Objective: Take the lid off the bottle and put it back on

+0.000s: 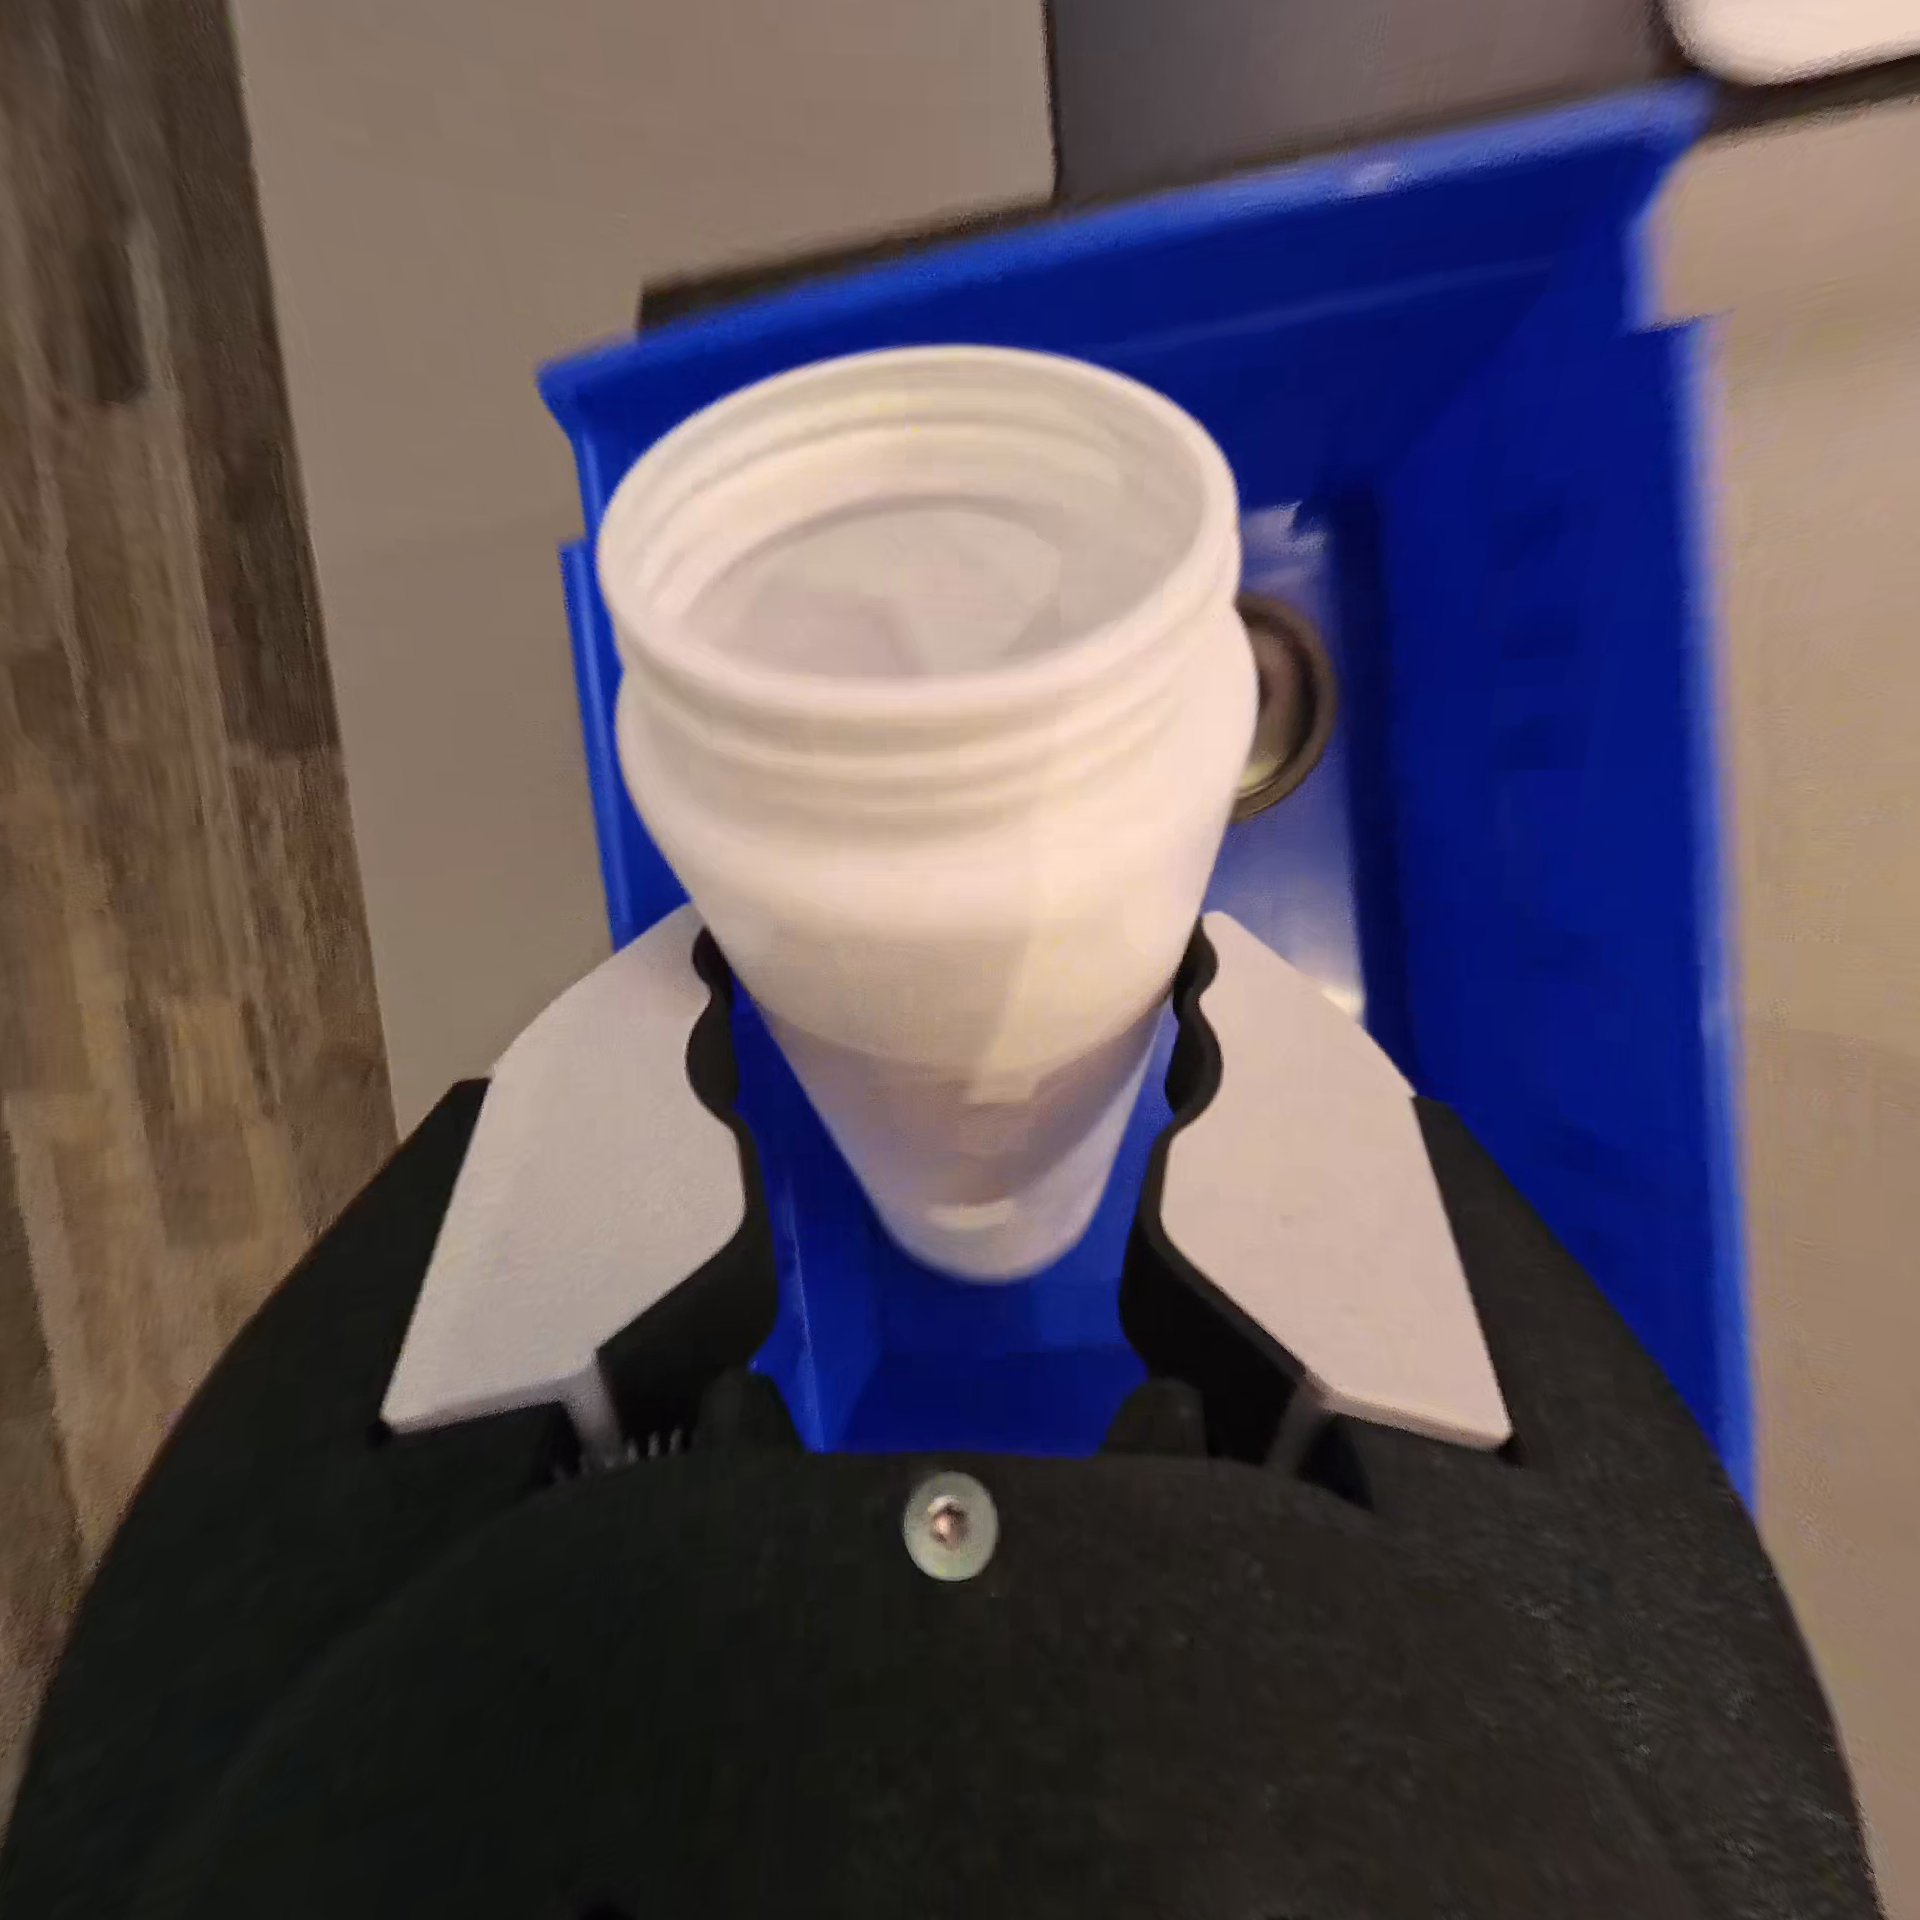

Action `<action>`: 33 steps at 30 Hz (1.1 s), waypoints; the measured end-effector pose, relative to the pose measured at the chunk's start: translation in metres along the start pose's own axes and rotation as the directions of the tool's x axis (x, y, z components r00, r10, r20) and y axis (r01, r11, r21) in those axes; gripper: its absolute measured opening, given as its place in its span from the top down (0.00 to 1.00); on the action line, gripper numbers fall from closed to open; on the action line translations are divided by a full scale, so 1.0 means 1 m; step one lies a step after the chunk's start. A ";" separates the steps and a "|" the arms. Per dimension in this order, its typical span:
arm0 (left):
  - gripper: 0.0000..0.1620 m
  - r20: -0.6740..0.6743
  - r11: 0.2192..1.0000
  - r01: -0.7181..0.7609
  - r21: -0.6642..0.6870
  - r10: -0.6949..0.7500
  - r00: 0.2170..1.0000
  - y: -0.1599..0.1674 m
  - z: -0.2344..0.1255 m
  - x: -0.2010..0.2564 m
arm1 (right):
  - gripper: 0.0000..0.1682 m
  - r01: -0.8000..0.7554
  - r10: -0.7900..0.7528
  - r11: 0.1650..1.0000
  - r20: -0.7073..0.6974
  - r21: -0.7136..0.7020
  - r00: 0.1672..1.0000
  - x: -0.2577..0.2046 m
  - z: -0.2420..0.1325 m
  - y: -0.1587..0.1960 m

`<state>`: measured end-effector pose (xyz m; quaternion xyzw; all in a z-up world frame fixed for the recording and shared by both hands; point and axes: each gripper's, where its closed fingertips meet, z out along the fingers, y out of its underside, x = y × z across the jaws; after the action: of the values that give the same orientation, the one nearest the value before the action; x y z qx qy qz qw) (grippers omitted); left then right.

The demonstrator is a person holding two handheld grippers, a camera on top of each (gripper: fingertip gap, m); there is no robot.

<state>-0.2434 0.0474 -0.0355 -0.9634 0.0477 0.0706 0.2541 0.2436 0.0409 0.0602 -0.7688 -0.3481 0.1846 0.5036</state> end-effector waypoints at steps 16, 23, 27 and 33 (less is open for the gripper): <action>0.50 -0.239 0.807 -0.136 0.574 0.324 0.915 -0.050 -0.133 0.108 | 0.66 0.165 -0.160 0.982 0.059 -0.094 0.985 -0.042 0.041 0.016; 0.50 -0.349 0.734 -0.168 0.658 0.495 0.796 -0.048 -0.150 0.165 | 0.66 0.218 -0.217 0.976 0.121 0.001 0.969 -0.066 0.050 0.005; 0.50 -0.428 0.678 -0.165 0.716 0.614 0.663 -0.040 -0.163 0.214 | 0.66 0.144 -0.219 0.957 0.303 0.251 0.928 -0.109 0.035 -0.027; 0.50 -0.524 0.668 -0.211 0.714 0.709 0.473 -0.013 -0.158 0.289 | 0.50 -0.066 -0.116 0.934 0.474 0.350 0.873 -0.151 0.024 -0.050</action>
<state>0.0609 -0.0356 0.0602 -0.7201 0.4419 -0.2961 0.4455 0.1069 -0.0402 0.0857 -0.5888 -0.4346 0.4255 0.5324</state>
